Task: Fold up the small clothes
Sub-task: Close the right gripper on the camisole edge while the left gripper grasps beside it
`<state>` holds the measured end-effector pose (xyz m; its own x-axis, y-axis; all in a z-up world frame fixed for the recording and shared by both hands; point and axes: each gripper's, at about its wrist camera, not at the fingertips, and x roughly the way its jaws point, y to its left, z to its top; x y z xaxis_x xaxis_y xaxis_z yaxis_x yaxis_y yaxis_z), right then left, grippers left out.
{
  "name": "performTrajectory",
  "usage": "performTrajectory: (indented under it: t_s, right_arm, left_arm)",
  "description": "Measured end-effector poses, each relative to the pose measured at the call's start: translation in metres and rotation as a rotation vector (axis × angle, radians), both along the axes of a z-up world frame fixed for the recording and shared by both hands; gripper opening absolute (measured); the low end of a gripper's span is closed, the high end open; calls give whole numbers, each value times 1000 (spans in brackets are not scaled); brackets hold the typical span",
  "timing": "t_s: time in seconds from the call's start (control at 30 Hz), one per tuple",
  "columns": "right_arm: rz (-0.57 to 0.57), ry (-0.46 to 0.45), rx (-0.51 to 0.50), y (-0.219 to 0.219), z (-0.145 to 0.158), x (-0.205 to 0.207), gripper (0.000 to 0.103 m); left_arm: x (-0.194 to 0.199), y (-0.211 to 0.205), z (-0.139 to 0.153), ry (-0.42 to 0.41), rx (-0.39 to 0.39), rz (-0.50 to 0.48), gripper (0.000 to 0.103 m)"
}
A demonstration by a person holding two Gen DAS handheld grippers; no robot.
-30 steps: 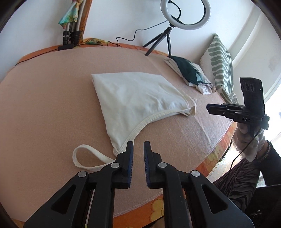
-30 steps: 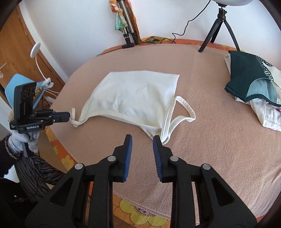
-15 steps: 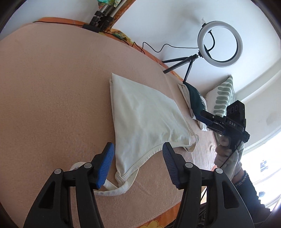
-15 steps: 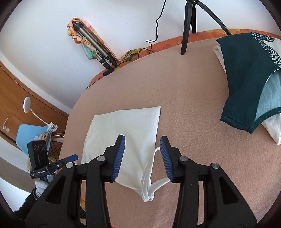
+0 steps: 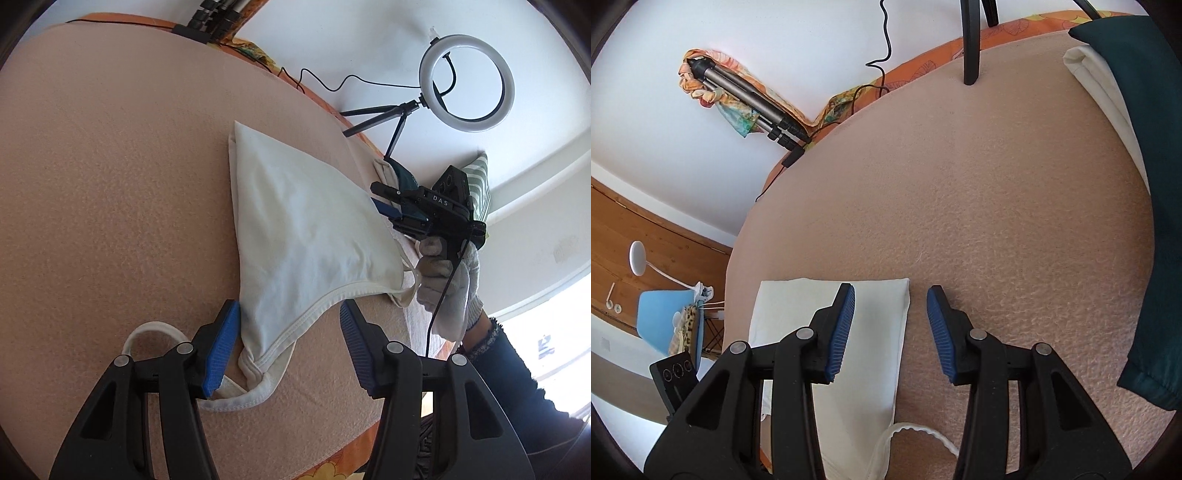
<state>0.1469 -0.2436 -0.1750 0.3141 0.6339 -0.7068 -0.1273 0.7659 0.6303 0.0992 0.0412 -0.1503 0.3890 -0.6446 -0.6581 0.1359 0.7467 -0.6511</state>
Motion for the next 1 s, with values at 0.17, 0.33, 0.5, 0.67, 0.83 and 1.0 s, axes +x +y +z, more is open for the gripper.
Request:
performTrajectory:
  t_s: [0.17,0.33,0.5,0.67,0.83,1.0]
  right_arm:
    - [48,-9,-62,10,-1,3,11]
    - [49,-45,-143,15,4,10,3]
    - [42,-19,-70,7,1,9,2]
    - [1,24,3,-14,2,2,16]
    - [-2,38,63,-24,-5,-7,35]
    - [4,48,105,-18,-16,-10,35]
  left_arm:
    - [-3,-1,0,-10,14,0,54]
    - [-6,4,-1,-9,-4,-3,54]
    - [-8,13,-3,18,-59,35,54]
    - [-5,21,-7,51,-127,59,54]
    - [-2,19,-8,59,-153,58,54]
    - [7,21,-14,100,-194,82,33]
